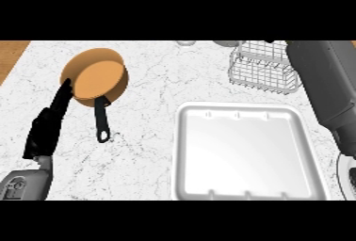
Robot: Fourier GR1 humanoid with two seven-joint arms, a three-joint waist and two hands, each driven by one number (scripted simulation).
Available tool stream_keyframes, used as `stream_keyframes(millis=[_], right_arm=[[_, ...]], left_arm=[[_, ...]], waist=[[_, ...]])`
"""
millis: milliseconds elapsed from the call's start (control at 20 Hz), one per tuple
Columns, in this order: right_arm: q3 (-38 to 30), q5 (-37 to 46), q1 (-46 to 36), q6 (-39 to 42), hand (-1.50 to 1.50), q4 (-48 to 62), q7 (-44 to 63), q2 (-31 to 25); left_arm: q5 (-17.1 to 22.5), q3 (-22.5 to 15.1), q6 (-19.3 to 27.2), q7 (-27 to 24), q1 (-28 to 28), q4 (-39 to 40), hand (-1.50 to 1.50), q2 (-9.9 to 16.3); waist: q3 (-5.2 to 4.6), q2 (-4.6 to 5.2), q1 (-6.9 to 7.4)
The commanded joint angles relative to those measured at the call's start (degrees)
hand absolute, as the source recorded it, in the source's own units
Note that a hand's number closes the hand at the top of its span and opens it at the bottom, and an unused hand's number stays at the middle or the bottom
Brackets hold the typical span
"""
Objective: Pick the squash from the tray and place it in the tiered basket
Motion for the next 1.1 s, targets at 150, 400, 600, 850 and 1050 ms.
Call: stream_keyframes(millis=[150, 400, 600, 850, 1050], right_arm=[[-4.5, -3.6, 4.8, -8.1, -1.50, -2.0, -4.8, 0.3], [-7.6, -5.8, 4.4, -13.5, -1.50, -4.1, -7.4, -0.3], [-6.7, -5.3, 5.2, -13.9, -1.50, -11.6, -3.7, -0.4], [-9.2, -7.1, 5.8, -8.3, -1.50, -20.0, 5.2, -4.6], [-12.2, -12.7, 15.4, -3.5, -1.50, -31.9, 8.4, -5.3]], left_arm=[[-1.8, -1.1, 0.9, -0.3, 3.2, -2.3, 0.00, -1.5], [-1.4, 0.1, 0.8, -1.1, 1.1, -0.2, 0.00, -1.7], [-1.4, 0.9, 0.2, 1.6, 1.5, -3.1, 0.00, -0.7], [0.1, 2.8, -1.6, -3.2, 3.0, 1.0, 0.00, 0.1], [-1.6, 2.2, 0.5, -0.4, 3.2, -1.7, 0.00, -0.8]], waist=[[0.01, 0.00, -0.06], [0.00, 0.03, -0.21], [-0.01, -0.33, -0.64], [-0.05, -0.57, -1.41], [-0.01, -1.01, -2.72]])
